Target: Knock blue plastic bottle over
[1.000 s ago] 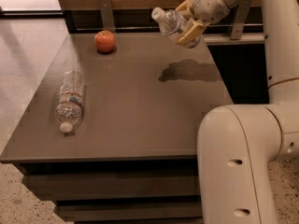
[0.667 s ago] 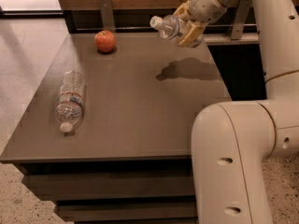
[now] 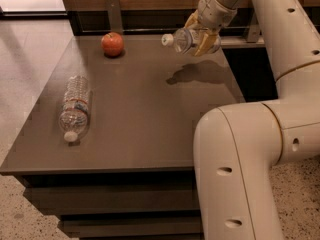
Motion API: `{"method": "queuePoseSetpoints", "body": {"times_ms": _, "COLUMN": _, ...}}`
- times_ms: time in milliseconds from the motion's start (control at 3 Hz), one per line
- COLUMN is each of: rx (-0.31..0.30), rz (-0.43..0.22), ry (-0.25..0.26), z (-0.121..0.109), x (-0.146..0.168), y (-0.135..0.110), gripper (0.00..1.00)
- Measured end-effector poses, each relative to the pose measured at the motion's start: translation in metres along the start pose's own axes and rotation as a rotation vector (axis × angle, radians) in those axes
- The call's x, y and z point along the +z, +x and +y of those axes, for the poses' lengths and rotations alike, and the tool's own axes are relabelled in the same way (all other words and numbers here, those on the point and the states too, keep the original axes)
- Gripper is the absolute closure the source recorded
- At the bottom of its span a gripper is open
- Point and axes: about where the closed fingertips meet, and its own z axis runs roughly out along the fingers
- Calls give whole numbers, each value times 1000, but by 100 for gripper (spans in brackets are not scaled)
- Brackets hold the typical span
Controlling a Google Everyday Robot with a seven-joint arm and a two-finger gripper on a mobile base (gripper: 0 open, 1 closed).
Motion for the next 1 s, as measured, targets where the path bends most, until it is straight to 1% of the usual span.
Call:
{"method": "queuePoseSetpoints", "body": {"times_ms": 333, "rx": -13, "rz": 31, "ry": -57, "z": 8, "x": 13, "y": 6, "gripper": 100}}
{"method": "queuePoseSetpoints", "body": {"times_ms": 1000, "rx": -39, "rz": 31, "ry": -166, "z": 26, "x": 41, "y": 6, "gripper": 100}}
